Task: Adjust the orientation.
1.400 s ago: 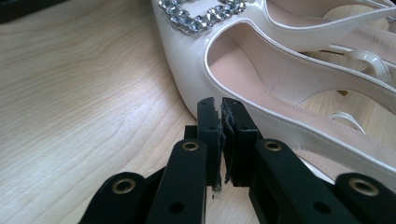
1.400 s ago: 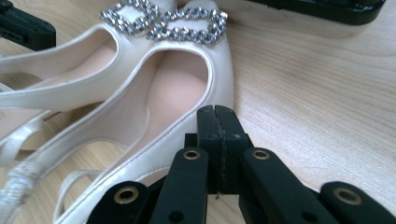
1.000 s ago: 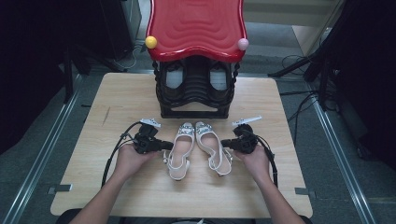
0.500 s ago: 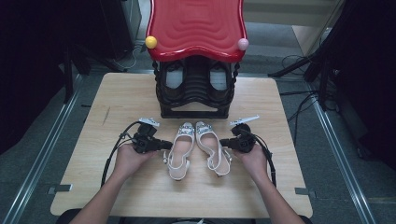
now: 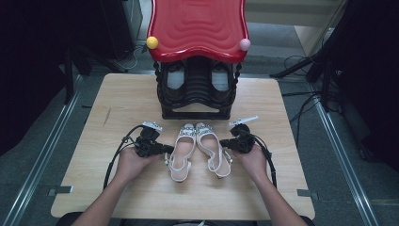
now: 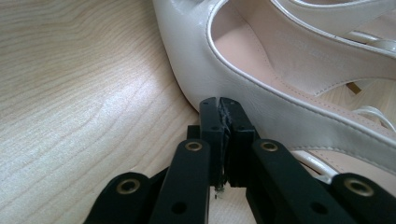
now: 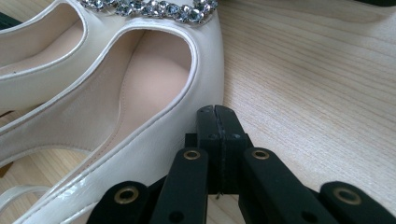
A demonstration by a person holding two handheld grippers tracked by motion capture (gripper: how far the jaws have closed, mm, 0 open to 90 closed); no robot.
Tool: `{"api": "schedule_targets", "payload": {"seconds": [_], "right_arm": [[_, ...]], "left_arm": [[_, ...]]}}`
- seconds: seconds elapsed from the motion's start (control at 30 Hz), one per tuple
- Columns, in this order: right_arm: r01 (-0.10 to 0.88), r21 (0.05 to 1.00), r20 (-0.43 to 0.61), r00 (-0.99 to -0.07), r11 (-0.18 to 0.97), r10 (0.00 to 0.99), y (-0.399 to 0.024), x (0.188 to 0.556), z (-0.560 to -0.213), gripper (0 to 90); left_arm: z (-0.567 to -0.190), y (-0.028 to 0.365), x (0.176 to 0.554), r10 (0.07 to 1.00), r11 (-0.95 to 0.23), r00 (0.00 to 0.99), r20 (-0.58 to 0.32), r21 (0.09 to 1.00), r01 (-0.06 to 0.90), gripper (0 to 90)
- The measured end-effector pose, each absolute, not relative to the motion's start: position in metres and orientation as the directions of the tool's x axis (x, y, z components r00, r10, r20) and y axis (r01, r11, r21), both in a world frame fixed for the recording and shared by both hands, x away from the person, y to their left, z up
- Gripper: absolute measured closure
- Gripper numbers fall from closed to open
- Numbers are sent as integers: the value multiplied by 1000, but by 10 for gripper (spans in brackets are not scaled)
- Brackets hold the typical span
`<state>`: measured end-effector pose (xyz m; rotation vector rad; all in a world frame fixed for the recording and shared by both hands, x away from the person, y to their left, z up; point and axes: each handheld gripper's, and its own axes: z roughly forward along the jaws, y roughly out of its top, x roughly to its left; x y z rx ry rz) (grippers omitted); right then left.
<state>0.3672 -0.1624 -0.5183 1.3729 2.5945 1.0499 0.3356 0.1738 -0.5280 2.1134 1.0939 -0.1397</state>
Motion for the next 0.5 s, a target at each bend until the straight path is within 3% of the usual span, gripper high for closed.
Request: {"api": "schedule_targets", "payload": {"seconds": [0.5], "right_arm": [[737,568,305,-603,368,737,-158,366,-520,900]], "left_arm": [[-528,153,322,609,-422,671,-423,543,726,894]]}}
